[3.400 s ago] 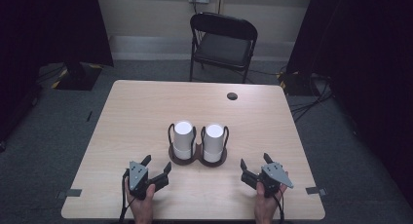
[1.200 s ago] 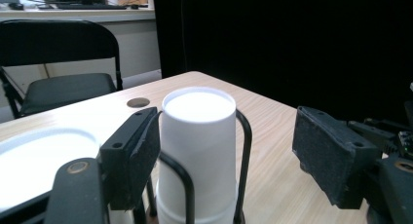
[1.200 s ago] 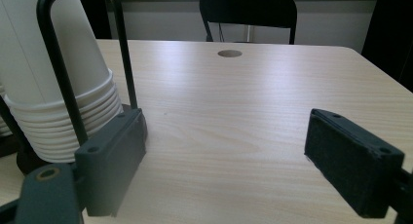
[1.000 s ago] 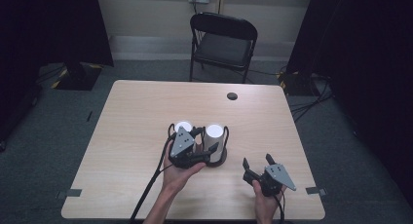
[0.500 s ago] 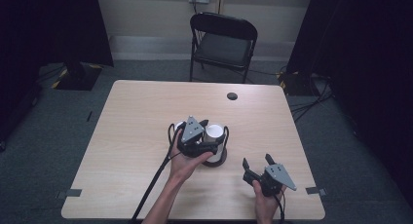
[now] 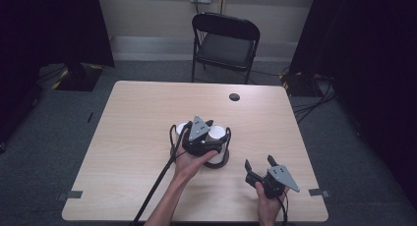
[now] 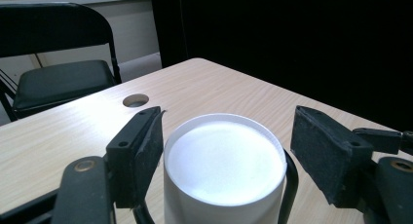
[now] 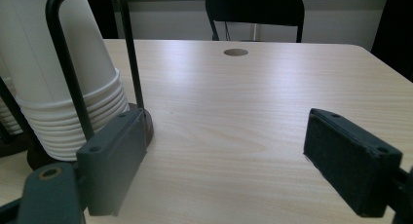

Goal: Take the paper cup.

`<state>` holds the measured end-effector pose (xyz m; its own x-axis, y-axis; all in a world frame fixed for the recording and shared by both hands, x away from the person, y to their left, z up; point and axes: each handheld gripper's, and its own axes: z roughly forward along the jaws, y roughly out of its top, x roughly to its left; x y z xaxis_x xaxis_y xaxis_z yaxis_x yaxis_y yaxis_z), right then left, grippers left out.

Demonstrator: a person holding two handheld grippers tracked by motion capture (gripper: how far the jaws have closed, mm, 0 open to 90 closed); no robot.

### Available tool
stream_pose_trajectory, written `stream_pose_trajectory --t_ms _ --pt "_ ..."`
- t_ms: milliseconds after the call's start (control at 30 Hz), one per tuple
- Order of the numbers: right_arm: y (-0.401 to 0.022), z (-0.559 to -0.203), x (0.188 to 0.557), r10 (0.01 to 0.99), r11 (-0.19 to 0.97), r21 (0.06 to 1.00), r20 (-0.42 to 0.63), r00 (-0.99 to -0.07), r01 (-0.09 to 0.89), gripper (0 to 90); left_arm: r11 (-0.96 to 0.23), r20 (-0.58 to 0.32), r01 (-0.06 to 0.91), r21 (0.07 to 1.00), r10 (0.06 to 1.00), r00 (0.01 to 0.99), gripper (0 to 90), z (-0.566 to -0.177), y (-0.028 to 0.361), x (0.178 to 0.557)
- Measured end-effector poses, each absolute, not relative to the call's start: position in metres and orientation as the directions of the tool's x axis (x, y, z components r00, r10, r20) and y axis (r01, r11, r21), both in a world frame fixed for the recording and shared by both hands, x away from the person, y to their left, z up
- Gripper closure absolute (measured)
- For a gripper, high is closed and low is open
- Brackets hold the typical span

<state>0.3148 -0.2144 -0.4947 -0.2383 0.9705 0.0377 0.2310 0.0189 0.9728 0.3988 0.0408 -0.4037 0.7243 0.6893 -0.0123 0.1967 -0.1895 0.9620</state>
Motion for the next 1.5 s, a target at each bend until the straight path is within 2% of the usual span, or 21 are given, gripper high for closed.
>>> stream_pose_trajectory --t_ms 267,600,1500 --pt "-0.215 -0.495 0.315 0.97 0.016 0.973 0.041 -0.239 0.23 15.0 -0.21 0.007 0.192 0.959 0.692 0.722 26.8 -0.407 0.037 0.4" --pt "-0.216 -0.495 0.315 0.968 0.009 0.973 0.05 -0.247 0.233 15.3 -0.208 -0.004 0.207 0.956 0.695 0.719 35.5 -0.409 0.036 0.403" --pt "-0.216 -0.495 0.315 0.965 -0.002 0.972 0.064 -0.254 0.235 15.3 -0.146 -0.041 0.203 0.968 0.706 0.707 36.0 -0.398 0.043 0.399"
